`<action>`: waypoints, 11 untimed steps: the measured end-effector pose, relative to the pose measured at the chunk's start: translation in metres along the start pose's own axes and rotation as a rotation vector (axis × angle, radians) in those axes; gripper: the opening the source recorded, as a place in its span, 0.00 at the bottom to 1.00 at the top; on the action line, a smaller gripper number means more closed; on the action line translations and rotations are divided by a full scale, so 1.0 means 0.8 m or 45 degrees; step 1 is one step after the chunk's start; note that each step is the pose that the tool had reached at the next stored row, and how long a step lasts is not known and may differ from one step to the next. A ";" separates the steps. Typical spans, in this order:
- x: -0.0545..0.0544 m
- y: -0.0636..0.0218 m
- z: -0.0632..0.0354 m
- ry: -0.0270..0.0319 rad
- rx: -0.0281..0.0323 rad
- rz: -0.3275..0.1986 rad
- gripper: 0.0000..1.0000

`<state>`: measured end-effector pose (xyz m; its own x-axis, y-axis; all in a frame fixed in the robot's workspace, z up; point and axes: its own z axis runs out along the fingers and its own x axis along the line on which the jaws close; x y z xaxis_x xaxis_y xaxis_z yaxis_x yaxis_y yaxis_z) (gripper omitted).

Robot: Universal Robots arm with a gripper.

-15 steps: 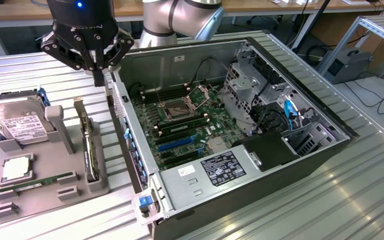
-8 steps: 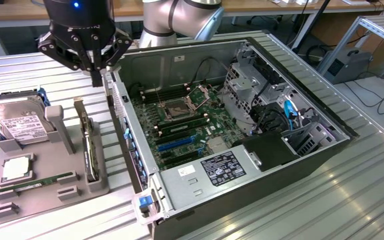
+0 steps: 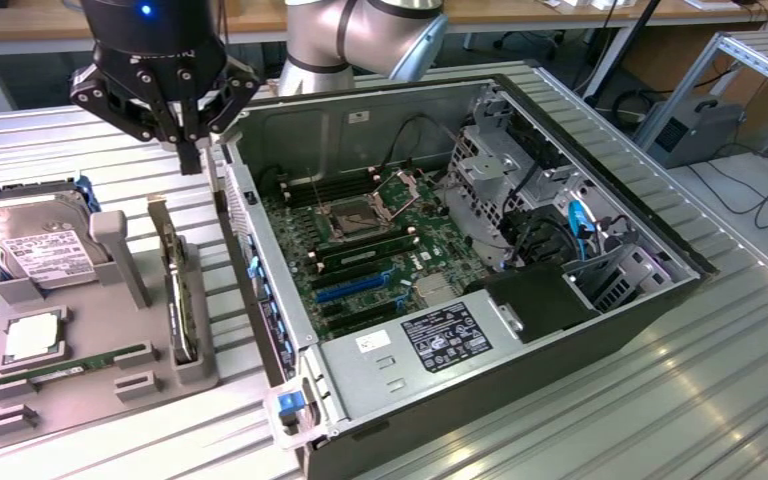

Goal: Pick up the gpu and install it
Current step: 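Reach for the gpu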

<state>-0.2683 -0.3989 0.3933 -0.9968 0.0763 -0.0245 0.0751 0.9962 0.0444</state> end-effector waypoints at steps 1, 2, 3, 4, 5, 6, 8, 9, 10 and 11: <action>0.001 0.000 0.000 0.0001 0.0000 0.000 0.11; 0.001 0.000 0.000 0.0001 0.0000 0.000 0.11; 0.002 0.000 0.000 0.0001 0.0000 0.000 0.11; 0.003 0.000 0.000 0.0001 0.0001 0.000 0.11; 0.003 0.000 0.000 0.0000 0.0000 0.000 0.11; 0.004 0.000 0.000 0.0001 0.0000 0.000 0.11; 0.006 0.000 0.000 0.0000 -0.0001 0.000 0.11; 0.007 -0.001 0.000 0.0001 0.0000 0.000 0.11; 0.007 -0.001 0.000 0.0001 0.0000 0.000 0.11; 0.008 -0.001 0.000 0.0001 0.0000 0.000 0.11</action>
<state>-0.2749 -0.3989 0.3933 -0.9968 0.0762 -0.0245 0.0751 0.9962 0.0443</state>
